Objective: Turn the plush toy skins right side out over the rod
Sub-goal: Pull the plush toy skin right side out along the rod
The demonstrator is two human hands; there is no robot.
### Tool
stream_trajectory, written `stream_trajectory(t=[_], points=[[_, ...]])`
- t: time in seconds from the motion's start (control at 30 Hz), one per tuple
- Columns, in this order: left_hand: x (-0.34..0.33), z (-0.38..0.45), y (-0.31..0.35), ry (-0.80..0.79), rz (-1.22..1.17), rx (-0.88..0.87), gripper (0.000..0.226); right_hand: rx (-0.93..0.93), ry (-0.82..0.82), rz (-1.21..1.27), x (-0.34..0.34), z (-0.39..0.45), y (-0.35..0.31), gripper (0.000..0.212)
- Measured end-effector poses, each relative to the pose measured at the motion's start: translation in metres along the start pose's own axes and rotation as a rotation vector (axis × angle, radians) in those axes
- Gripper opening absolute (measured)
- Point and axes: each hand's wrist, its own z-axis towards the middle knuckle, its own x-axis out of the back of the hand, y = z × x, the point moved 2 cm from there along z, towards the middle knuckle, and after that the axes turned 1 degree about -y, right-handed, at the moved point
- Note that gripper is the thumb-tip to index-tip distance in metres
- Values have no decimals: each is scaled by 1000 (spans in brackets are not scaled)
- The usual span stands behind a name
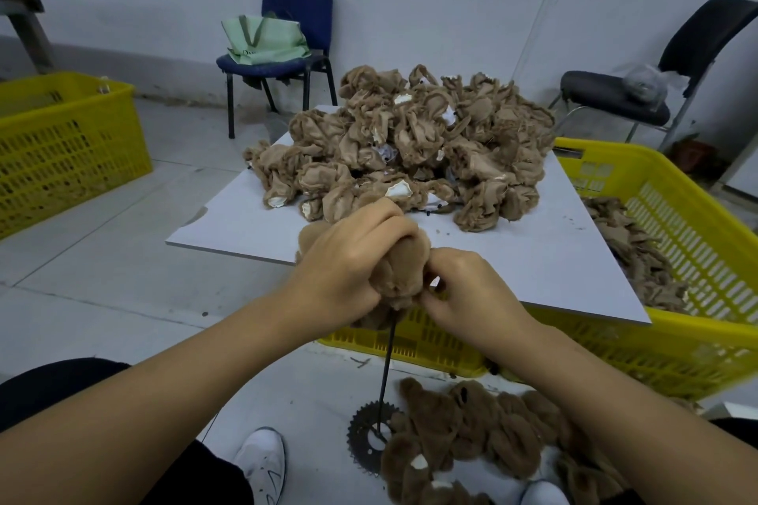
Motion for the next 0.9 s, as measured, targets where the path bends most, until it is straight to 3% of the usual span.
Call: stream_trajectory(t=[0.1, 0.23, 0.3, 0.37, 0.43, 0.53, 0.67, 0.8, 0.9], points=[[-4, -2, 8, 14, 104, -113, 42, -7, 15, 22, 3, 2, -2, 11], [-17, -8, 10, -223, 154, -105, 67, -105, -88, -48, -7, 3, 6, 4], [-17, -12, 7, -322, 45, -29, 68, -149, -160, -67, -18, 2, 7, 17], [-13, -14, 4, -361, -210, 106, 61, -180, -182, -42, -26, 3, 9, 25], [-9, -12, 1, -266, -394, 230, 50, -222, -187, -15, -29, 6, 11, 19], [-11, -13, -4, -68, -299, 384, 27, -304, -235, 91, -27, 8, 15, 21], [-21, -16, -8, -218, -58, 534, 31, -464, -129, 511, -14, 11, 11, 22], [-24, -14, -5, -168, 0, 530, 33, -577, 88, 765, -7, 11, 3, 40], [-28, -12, 1, -54, -47, 516, 23, -393, 144, 678, -4, 7, -6, 48]])
